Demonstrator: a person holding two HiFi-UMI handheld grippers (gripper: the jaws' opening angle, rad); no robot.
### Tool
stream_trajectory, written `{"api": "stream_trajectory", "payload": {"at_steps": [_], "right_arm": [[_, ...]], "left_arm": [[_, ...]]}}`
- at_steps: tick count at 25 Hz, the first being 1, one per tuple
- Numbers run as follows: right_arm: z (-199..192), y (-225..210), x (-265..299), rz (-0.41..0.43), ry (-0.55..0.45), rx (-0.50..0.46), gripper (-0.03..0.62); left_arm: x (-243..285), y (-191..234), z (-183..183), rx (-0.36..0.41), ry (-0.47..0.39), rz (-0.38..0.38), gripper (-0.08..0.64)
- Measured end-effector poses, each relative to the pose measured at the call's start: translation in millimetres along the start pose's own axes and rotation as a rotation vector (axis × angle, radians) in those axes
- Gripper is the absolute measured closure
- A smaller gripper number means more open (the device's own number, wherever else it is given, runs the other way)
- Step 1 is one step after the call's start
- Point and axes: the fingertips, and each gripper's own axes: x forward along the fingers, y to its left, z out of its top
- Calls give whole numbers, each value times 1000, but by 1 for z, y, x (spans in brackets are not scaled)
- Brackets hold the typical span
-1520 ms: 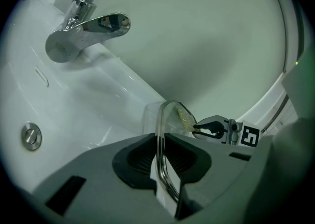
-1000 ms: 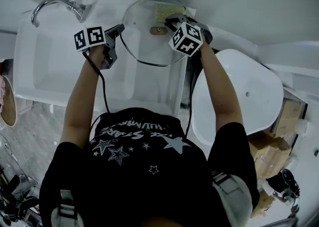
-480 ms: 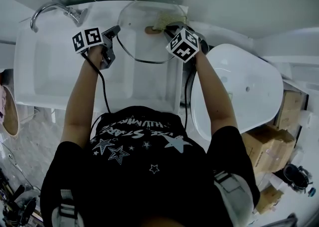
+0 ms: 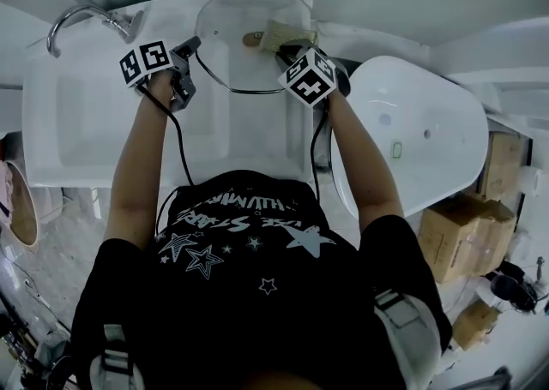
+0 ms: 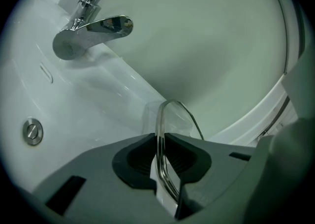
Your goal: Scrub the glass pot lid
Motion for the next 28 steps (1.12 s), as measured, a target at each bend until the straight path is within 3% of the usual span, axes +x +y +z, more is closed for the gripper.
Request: {"api": "stream_trajectory", "payload": {"at_steps": [20, 28], "right_arm": [[34, 73, -5, 13, -53, 243, 535], [42, 81, -8, -21, -71, 214, 537]], "left_arm": [[-3, -1, -7, -24, 55, -79, 494], [-3, -4, -11, 36, 85, -107, 494]]}}
